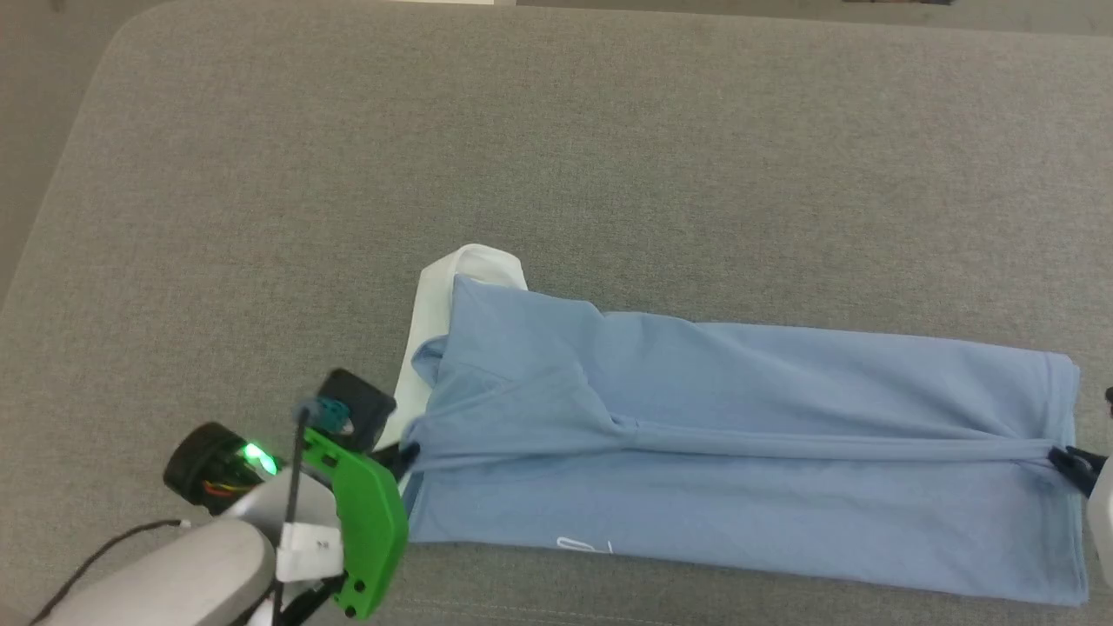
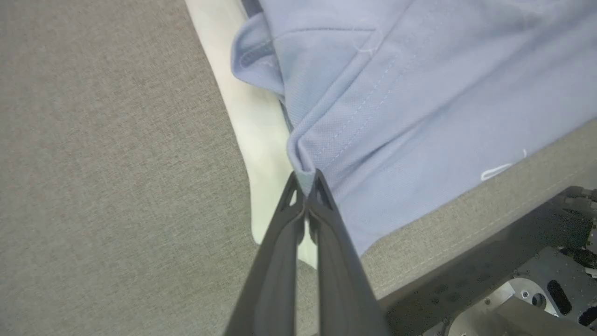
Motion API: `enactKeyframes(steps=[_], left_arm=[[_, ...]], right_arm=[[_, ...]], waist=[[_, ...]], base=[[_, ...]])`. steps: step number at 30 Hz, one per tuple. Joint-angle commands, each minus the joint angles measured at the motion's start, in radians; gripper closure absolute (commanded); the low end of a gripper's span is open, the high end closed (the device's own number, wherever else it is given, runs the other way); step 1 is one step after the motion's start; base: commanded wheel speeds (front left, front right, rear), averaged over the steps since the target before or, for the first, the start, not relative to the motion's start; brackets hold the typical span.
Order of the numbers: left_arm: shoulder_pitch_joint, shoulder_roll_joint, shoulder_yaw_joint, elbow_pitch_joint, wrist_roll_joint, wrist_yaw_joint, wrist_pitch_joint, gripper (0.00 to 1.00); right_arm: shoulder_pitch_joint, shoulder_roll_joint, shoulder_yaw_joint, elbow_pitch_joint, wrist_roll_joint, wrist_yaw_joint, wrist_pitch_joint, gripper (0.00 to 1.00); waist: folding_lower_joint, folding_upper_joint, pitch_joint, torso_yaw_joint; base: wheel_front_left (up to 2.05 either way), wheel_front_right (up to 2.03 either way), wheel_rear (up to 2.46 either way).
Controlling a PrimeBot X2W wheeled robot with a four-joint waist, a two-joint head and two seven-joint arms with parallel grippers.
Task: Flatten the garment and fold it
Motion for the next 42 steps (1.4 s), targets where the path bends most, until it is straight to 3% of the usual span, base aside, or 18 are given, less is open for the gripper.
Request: enactKeyframes(steps=[1, 9, 10, 11, 12, 19, 23, 28, 35, 38, 42], left_arm=[[0.014, -0.009, -0.009, 0.019, 0.007, -0.009, 0.005, 1.00], [0.004, -0.067, -0.041, 0.126, 0.028, -0.043, -0.008, 1.00], [0.003, -0.075, -0.046, 0.139, 0.031, -0.049, -0.011, 1.00], [0.002, -0.081, -0.049, 0.150, 0.032, -0.054, -0.013, 0.69], [0.002, -0.089, -0.052, 0.162, 0.034, -0.059, -0.021, 0.02], [0.001, -0.111, -0.015, 0.204, 0.014, -0.058, -0.089, 0.00], [-0.016, -0.107, 0.054, 0.187, -0.008, -0.032, -0.158, 0.00], [-0.006, -0.117, 0.151, 0.170, -0.018, 0.033, -0.304, 0.00], [0.085, -0.150, 0.266, 0.192, 0.016, 0.170, -0.570, 0.00], [0.128, -0.159, 0.304, 0.179, 0.063, 0.210, -0.618, 0.00], [0.179, -0.174, 0.357, 0.130, 0.219, 0.254, -0.629, 0.00]], right_arm=[[0.018, -0.001, 0.010, -0.002, -0.017, -0.002, 0.014, 1.00], [0.018, 0.000, 0.074, -0.001, -0.074, -0.002, 0.044, 1.00], [0.014, 0.001, 0.084, -0.001, -0.078, -0.002, 0.040, 0.50], [0.011, 0.005, 0.087, 0.003, -0.075, -0.002, 0.037, 0.00], [0.006, 0.009, 0.091, 0.005, -0.071, -0.002, 0.034, 0.00], [-0.037, 0.002, 0.081, -0.039, -0.012, -0.002, 0.016, 0.00], [-0.043, -0.007, 0.039, -0.090, 0.043, -0.002, 0.026, 0.00], [-0.023, 0.037, -0.089, -0.120, 0.084, -0.002, 0.028, 0.00], [0.058, 0.210, -0.297, -0.091, 0.033, -0.002, 0.027, 0.00], [0.092, 0.297, -0.387, -0.082, -0.015, -0.002, 0.029, 0.00], [0.121, 0.413, -0.498, -0.068, -0.086, -0.002, 0.045, 0.00]], waist=[[0.0001, 0.0000, 0.004, -0.002], [0.0001, 0.0000, 0.008, -0.007], [0.0001, 0.0000, 0.003, -0.007], [0.0001, 0.0000, -0.002, -0.008], [0.0001, 0.0000, -0.010, -0.009], [0.0001, 0.0000, -0.074, -0.017], [0.0001, 0.0000, -0.109, -0.015], [0.0001, 0.0000, -0.140, -0.013], [0.0001, 0.0000, -0.154, -0.006], [0.0001, 0.0000, -0.153, -0.002], [0.0001, 0.0000, -0.146, 0.005]], base=[[0.00, 0.00, 0.00], [0.00, 0.00, 0.00], [0.00, 0.00, 0.00], [0.00, 0.00, 0.00], [0.00, 0.00, 0.00], [0.00, 0.00, 0.00], [0.00, 0.00, 0.00], [0.00, 0.00, 0.00], [0.00, 0.00, 0.00], [0.00, 0.00, 0.00], [0.00, 0.00, 0.00]])
